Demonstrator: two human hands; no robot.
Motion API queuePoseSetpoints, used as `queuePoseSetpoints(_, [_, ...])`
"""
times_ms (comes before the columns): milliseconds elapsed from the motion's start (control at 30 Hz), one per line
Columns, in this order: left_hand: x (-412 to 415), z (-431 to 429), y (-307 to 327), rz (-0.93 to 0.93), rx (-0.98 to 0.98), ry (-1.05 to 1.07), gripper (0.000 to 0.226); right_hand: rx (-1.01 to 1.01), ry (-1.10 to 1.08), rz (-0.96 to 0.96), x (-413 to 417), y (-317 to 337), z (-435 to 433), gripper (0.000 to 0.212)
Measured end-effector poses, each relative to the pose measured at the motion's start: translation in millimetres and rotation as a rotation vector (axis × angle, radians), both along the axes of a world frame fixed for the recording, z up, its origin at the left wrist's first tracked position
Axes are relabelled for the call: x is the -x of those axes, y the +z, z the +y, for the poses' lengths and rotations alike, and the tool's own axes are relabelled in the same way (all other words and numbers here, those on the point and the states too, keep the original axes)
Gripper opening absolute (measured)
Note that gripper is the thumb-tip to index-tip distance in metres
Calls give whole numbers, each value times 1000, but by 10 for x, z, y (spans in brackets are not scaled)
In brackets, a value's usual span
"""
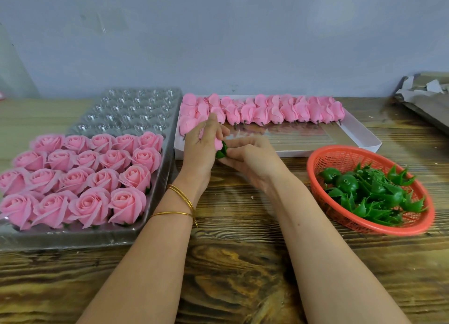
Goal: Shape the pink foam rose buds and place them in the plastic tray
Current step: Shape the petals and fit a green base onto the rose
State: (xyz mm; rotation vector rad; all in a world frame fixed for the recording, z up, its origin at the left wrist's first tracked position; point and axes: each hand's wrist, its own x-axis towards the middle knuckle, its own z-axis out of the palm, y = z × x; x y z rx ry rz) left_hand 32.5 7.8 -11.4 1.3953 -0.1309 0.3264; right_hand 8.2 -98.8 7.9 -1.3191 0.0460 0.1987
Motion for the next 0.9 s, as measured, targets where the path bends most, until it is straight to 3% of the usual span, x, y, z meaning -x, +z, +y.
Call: queuePoseSetpoints(900, [-47, -16, -38, -65, -106, 1, 53, 324, -103, -125, -3, -58, 12, 30])
